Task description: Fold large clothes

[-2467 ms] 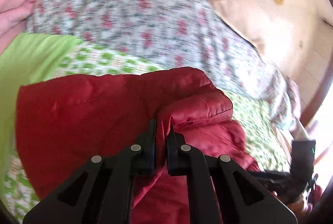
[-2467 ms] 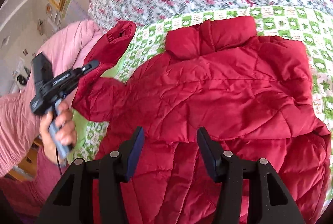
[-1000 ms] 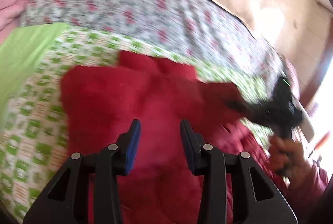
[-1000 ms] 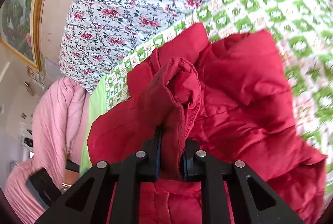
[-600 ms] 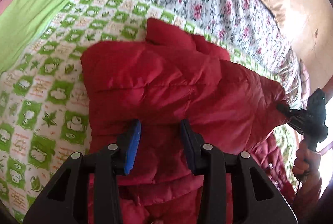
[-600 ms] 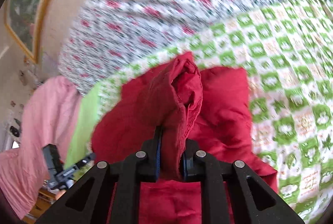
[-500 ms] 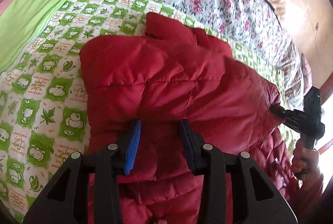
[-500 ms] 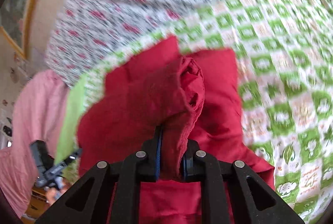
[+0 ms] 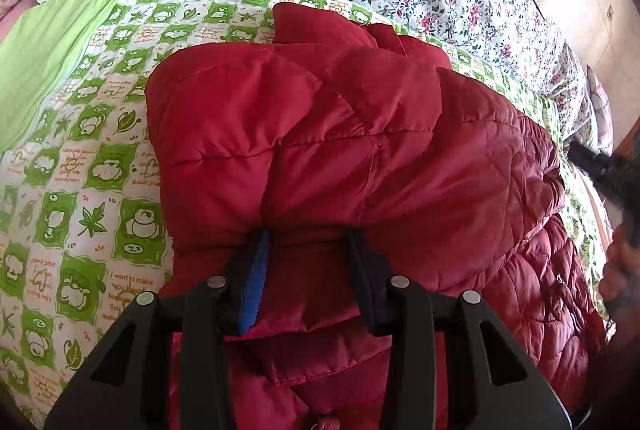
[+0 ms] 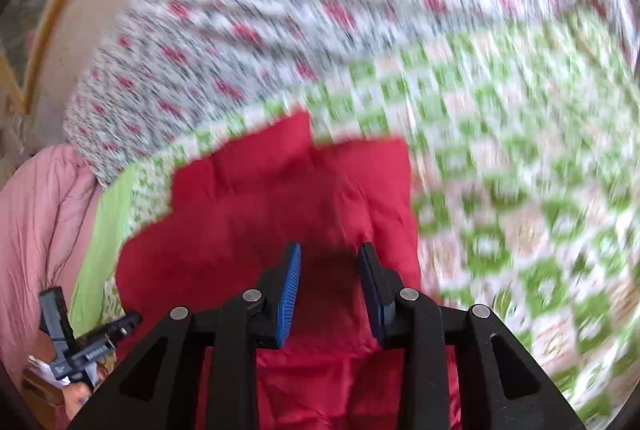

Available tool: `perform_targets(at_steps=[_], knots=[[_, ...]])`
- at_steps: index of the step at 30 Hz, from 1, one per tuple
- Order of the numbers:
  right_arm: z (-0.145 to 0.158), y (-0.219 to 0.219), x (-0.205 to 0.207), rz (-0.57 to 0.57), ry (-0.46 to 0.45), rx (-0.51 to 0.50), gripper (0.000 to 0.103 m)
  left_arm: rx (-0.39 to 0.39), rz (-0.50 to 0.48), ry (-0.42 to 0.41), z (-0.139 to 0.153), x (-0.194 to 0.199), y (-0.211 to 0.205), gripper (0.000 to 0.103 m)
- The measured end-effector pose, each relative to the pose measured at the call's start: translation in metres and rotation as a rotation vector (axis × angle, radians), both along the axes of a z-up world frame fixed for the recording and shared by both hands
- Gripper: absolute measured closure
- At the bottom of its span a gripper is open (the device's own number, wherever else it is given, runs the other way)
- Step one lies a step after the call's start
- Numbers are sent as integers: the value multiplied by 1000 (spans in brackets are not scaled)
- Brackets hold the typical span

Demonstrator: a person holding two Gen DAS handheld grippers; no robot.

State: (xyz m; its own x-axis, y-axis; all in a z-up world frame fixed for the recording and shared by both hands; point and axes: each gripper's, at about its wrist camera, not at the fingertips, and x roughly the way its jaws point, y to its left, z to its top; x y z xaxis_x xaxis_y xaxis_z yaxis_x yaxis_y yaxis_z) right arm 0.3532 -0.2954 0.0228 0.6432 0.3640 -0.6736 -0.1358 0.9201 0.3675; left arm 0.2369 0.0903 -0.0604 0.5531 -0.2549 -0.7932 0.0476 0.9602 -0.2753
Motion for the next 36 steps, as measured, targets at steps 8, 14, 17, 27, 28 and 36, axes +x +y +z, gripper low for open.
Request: perform_targets(at_steps=[8, 14, 17, 27, 28, 36], knots=[[-23, 67, 33, 206, 65, -140, 72, -48, -11, -54, 46, 1, -2, 66], [-72, 77, 39, 265, 144, -251, 74, 26, -65, -51, 51, 37, -41, 66], [-77, 69, 35, 253, 143, -242, 76, 71, -66, 2, 35, 50, -48, 66], [-43, 41, 29, 167, 169, -124, 84, 75, -78, 65, 2, 52, -47, 65], [-32, 45, 26, 179, 131, -131, 84, 77, -76, 64, 2, 51, -47, 65], [-77, 42, 40, 216, 205, -261, 94, 74, -92, 53, 2, 50, -45, 65]])
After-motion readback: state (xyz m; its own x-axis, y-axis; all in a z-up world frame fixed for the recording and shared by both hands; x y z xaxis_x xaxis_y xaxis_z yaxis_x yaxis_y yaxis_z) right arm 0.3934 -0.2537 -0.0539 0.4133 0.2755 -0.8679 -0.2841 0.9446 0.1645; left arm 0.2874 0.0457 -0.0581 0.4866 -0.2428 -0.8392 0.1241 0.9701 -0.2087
